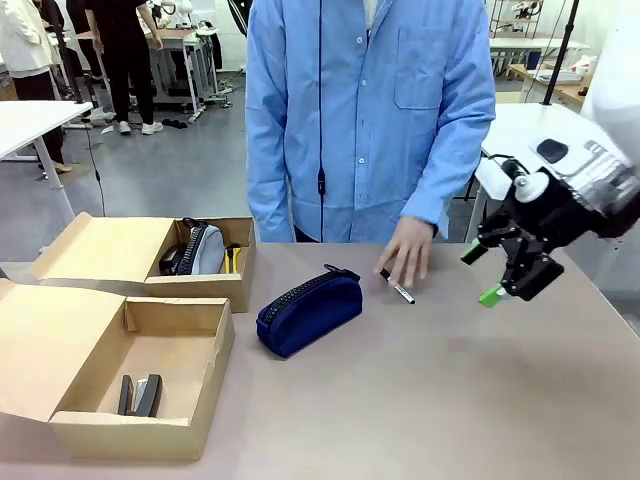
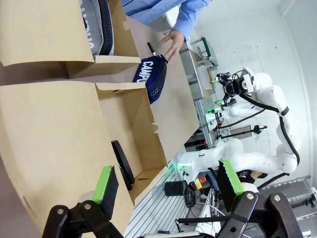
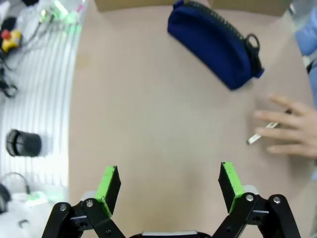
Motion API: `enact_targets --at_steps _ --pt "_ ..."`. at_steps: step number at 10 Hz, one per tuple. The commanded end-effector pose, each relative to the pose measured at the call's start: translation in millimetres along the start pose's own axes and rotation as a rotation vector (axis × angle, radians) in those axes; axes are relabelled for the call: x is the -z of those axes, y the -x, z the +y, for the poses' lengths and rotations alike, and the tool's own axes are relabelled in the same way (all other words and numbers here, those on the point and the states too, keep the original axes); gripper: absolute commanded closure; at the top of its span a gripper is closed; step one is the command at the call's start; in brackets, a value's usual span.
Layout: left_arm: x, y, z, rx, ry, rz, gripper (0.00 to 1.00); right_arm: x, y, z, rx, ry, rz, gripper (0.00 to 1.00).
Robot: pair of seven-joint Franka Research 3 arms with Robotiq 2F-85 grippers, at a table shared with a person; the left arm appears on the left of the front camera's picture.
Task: Place items inside the box.
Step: Pick up a Pencil pouch or Stapler and place it inside the Mailer Box closest to the robot.
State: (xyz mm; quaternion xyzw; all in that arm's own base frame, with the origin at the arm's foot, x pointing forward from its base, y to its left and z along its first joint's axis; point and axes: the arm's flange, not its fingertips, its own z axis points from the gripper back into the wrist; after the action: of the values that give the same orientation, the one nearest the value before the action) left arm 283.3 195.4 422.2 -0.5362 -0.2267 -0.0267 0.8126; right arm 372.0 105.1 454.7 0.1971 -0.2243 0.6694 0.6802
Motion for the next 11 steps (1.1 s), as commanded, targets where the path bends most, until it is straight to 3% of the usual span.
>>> enact_targets --at_steps 1,2,3,4,6,8,9,11 --pt "0.1 -0.8 -1.2 0.023 0.021 -0.019 0.00 -13.0 42.0 -2.5 0.025 -0.132 -0.214 0.00" --pt "0.1 -0.8 -1.2 0.023 0.021 -0.019 0.00 -43.1 88.1 12.0 0.182 -0.107 -0.249 0.00" --pt "0.1 -0.8 -1.2 0.023 0.021 -0.019 0.00 -66.2 119.1 35.8 0.250 -0.045 -0.254 0.00" --pt "0.1 -0.8 -1.2 0.023 0.021 -0.019 0.00 -89.2 154.9 57.1 0.347 0.111 -0.269 0.00" --pt "0.1 -0.8 -1.2 0.023 0.021 -0.019 0.00 -93.4 199.4 88.8 0.380 0.258 -0.314 0.00" --pt "0.1 -0.8 -1.2 0.023 0.021 -0.019 0.00 -78.8 216.3 92.0 0.371 0.269 -0.400 0.00" --pt "0.1 -0.8 -1.2 0.023 0.021 -0.019 0.00 -134.7 220.3 71.0 0.421 0.244 -0.343 0.00" --pt "0.1 -0.8 -1.2 0.023 0.021 -0.019 0.00 -134.7 220.3 71.0 0.421 0.244 -0.343 0.00"
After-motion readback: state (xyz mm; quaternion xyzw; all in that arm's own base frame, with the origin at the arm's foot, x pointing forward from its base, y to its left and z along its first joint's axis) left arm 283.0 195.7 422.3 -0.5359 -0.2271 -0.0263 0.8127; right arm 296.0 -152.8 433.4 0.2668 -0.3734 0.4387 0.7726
